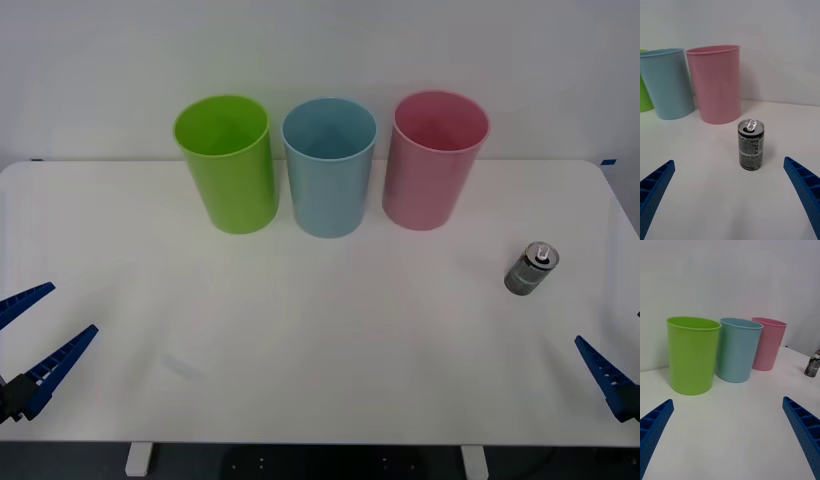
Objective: Grasp the object on the table and drop it into the matching bin: aluminum can to the light blue bin, PET bottle to the pink bin.
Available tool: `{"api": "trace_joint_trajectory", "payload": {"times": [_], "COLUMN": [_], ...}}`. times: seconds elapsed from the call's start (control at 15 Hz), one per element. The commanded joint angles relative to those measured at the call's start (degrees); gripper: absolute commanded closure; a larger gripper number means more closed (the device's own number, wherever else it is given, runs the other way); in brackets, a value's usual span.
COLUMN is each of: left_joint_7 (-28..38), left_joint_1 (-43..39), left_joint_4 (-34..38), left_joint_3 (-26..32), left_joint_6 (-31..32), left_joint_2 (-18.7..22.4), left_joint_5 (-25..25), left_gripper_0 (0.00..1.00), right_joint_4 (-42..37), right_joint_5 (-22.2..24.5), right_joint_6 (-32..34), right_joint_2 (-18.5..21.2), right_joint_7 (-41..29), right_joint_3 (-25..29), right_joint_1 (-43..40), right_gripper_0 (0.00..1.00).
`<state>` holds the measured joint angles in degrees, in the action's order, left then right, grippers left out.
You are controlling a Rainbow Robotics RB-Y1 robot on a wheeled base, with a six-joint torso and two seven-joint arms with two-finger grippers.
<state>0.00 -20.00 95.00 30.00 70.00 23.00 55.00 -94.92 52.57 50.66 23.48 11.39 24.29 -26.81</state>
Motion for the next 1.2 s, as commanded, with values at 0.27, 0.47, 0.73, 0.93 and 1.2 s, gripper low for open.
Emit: {"api": "trace_joint_trajectory", "payload": {"times": [0.27,0.47,0.73,0.93,1.2], "left_joint_7": [0.0,0.0,0.0,0.0,0.0], "left_joint_1": [0.0,0.0,0.0,0.0,0.0], "left_joint_4": [0.0,0.0,0.0,0.0,0.0], "left_joint_3": [0.0,0.0,0.0,0.0,0.0], "left_joint_6": [0.0,0.0,0.0,0.0,0.0], "left_joint_2": [0.0,0.0,0.0,0.0,0.0], "left_joint_5": [0.0,0.0,0.0,0.0,0.0], "left_gripper_0": [0.0,0.0,0.0,0.0,0.0], "right_joint_4": [0.0,0.0,0.0,0.09,5.45], "right_joint_5": [-0.46,-2.04,-3.0,-2.74,-2.21], "right_joint_6": [-10.67,-14.45,-17.0,-19.02,-19.11], "right_joint_2": [0.16,0.16,-0.89,-2.74,-4.32], "right_joint_7": [3.55,4.08,5.4,6.37,7.95], "right_joint_3": [-5.13,-7.67,-9.43,-9.87,-10.22], "right_joint_1": [-1.23,-1.05,0.18,1.5,6.42], "right_gripper_0": [0.0,0.0,0.0,0.0,0.0]}}
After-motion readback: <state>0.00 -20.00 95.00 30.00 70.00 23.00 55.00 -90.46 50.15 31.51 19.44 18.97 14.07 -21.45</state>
